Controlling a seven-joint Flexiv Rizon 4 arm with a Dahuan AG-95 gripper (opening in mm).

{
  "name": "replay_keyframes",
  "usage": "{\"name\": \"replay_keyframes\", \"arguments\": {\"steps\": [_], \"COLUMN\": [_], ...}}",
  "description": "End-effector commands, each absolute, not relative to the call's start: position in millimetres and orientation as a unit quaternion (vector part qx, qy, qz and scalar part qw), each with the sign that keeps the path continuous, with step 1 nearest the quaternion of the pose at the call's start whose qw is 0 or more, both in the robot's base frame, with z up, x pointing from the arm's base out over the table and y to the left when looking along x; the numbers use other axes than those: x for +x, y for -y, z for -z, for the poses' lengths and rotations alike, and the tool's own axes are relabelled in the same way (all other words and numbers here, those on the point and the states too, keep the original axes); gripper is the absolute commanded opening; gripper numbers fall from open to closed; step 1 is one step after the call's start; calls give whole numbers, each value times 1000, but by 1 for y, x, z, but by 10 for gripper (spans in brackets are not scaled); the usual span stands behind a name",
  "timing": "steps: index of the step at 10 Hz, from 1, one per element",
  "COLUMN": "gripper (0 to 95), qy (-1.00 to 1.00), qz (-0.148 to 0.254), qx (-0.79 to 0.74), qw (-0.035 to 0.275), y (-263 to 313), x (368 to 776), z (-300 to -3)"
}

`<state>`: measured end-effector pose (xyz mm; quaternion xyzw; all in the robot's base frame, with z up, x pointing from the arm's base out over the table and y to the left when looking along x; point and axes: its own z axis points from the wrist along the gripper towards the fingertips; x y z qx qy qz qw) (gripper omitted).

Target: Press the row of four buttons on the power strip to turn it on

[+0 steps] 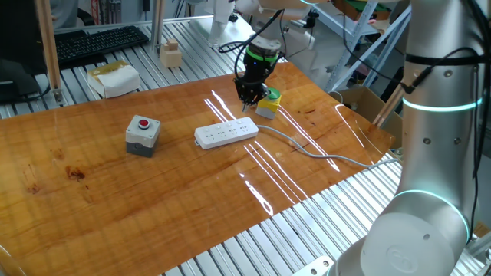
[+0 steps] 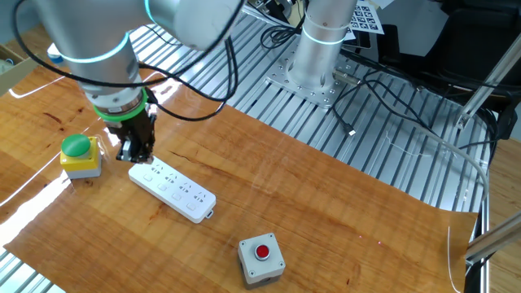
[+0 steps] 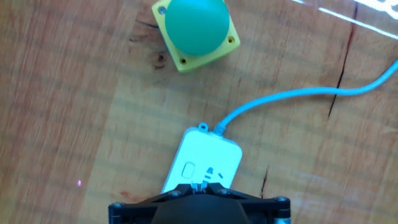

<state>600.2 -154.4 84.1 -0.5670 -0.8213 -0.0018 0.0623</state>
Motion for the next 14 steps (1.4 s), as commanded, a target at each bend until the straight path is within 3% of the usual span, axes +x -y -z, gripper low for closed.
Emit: {"name": "replay_keyframes", "arguments": {"steps": [1, 3, 4, 6, 7, 14], "gripper": [0, 0, 190, 190, 380, 380], "qy": [824, 810, 799, 789, 783, 770], "qz": [14, 6, -5, -7, -9, -20], "qx": [-563, -583, -599, -612, -619, -634], "qw": [70, 66, 60, 62, 61, 68], "y": [154, 154, 154, 153, 151, 149], "x": [598, 598, 599, 598, 598, 600], "z": [-85, -85, -84, -84, -82, -63]}}
